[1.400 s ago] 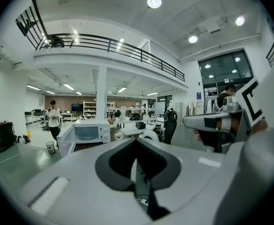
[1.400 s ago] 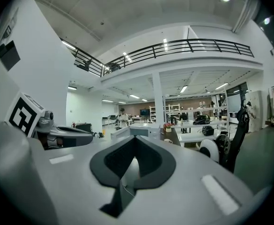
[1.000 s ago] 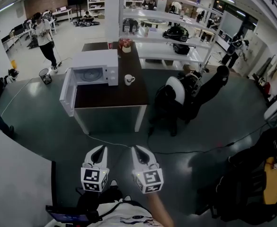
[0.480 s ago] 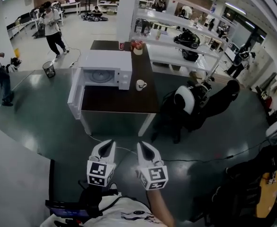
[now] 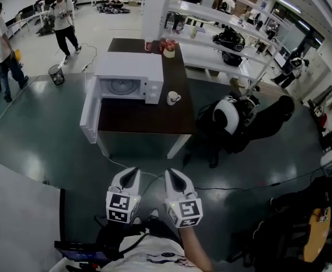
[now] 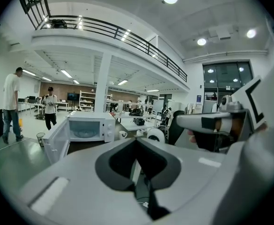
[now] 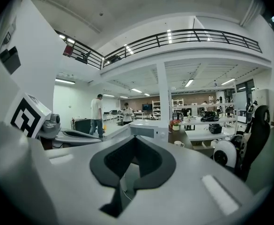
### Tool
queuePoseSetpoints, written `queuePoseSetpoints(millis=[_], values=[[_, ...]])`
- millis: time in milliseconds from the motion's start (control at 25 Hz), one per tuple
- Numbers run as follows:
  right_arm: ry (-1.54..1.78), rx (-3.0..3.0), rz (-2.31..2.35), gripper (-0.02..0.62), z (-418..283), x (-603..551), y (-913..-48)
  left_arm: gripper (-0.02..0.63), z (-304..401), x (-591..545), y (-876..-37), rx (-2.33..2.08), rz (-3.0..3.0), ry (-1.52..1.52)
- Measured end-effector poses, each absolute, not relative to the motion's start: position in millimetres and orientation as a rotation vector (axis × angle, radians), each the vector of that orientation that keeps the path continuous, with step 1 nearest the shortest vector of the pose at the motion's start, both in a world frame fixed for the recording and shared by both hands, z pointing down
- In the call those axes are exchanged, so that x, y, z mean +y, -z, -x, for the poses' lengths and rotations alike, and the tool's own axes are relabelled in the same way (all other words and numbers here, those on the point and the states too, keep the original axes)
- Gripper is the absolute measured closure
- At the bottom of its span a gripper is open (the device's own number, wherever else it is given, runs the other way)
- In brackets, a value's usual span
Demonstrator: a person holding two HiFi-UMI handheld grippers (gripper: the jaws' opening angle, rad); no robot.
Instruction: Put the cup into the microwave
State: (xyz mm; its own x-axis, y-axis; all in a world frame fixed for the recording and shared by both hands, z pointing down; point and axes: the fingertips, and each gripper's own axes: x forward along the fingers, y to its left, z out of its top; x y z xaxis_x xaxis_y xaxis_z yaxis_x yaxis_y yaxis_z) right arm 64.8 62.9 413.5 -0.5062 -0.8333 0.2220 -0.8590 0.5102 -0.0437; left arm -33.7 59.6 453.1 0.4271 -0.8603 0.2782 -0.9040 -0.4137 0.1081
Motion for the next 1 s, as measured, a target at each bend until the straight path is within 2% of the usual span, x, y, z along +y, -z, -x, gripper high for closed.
queuePoseSetpoints(millis=[160,600,1000], values=[[-0.249,-2.594,-1.413,0.594,-61,36,-423,0.606,29,37,-461,-1.543,-2.425,-0.283],[-0.211,-2.774,-1.300,0.594,-67,-69,-395,0.607,26,-67,-420,-1.719,-2.392,-0.212],[-0.309,-2.779,-1.224,0.594,-68,-107,-414,0.606,20,-106,-436,-1.707,-2.333,-0.275]])
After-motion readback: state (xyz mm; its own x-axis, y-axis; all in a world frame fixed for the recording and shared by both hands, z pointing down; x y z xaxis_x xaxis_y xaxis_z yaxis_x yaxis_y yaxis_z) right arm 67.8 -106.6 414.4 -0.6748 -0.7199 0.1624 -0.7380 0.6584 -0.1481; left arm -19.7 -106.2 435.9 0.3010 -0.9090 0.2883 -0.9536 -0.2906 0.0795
